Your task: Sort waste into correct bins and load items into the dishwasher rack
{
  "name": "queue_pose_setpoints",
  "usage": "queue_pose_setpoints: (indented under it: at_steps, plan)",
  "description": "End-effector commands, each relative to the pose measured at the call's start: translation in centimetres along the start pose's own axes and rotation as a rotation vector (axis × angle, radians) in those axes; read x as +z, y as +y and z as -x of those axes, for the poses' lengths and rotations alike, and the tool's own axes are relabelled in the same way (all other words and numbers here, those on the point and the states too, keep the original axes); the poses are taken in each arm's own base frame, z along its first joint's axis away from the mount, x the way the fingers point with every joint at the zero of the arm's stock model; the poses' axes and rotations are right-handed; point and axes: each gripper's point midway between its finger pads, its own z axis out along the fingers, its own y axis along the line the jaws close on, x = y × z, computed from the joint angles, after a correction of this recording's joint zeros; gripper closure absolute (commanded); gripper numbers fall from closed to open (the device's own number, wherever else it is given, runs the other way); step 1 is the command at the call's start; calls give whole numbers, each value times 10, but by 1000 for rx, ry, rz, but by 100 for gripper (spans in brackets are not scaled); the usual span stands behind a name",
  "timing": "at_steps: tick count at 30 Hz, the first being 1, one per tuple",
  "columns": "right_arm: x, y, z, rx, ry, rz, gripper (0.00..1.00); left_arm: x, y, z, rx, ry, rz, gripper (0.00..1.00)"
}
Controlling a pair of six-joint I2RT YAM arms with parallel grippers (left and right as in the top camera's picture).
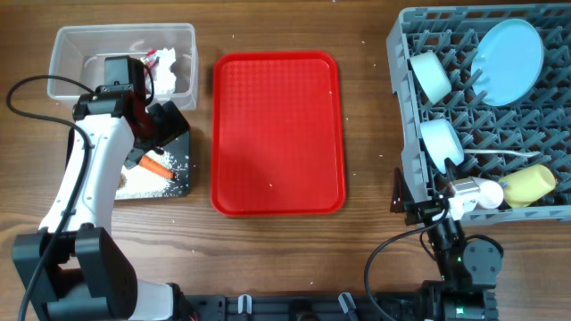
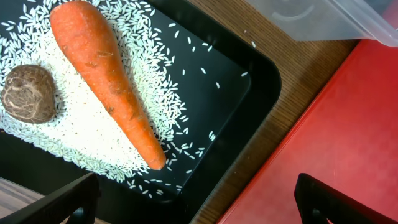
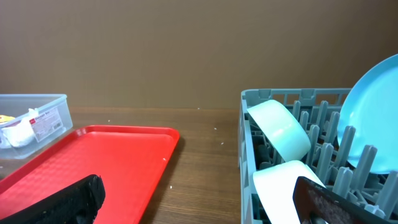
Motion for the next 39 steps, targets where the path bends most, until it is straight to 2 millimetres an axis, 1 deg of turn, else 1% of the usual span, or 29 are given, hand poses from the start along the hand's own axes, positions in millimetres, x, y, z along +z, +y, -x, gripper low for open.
queue_pose_setpoints:
  at_steps: [1,14,16,18,19,20,21,22,23,24,25,27,29,32,36,39]
  plan:
    - [-1,-2,2,8,-12,-16,0,1,4,1,-11,-2,13,0]
    - [-1,-2,2,9,-12,-16,0,1,4,1,-11,-2,13,0]
    - [-1,-2,2,9,-12,-16,0,-4,-4,11,-10,-55,-21,0]
    - [-1,-2,2,9,-12,-16,0,-21,-21,26,3,-152,-96,0]
    - [-1,-2,2,9,-12,-16,0,-36,-33,34,30,-218,-141,0]
    - [-1,-2,2,9,-12,-16,0,-55,-46,38,100,-291,-194,0]
    - [-1,-2,2,9,-12,-16,0,-74,-57,40,175,-366,-245,0]
    - [-1,-2,2,9,-12,-16,0,-93,-64,38,239,-445,-293,0]
    - [-1,-2,2,9,-12,-16,0,-104,-66,34,272,-490,-323,0]
    - [-1,-2,2,9,-12,-16,0,-115,-65,27,302,-542,-364,0]
    - [-1,-2,2,9,-12,-16,0,-123,-60,19,307,-590,-396,0]
    - [-1,-2,2,9,-12,-16,0,-128,-43,3,293,-668,-435,0]
    - [-1,-2,2,9,-12,-16,0,-124,-24,-20,280,-739,-484,0]
    - [-1,-2,2,9,-12,-16,0,-117,-2,-43,262,-864,-536,0]
    - [-1,-2,2,9,-12,-16,0,-101,15,-62,248,-976,-575,0]
    - [-1,-2,2,9,-12,-16,0,-90,19,-71,247,-1016,-591,0]
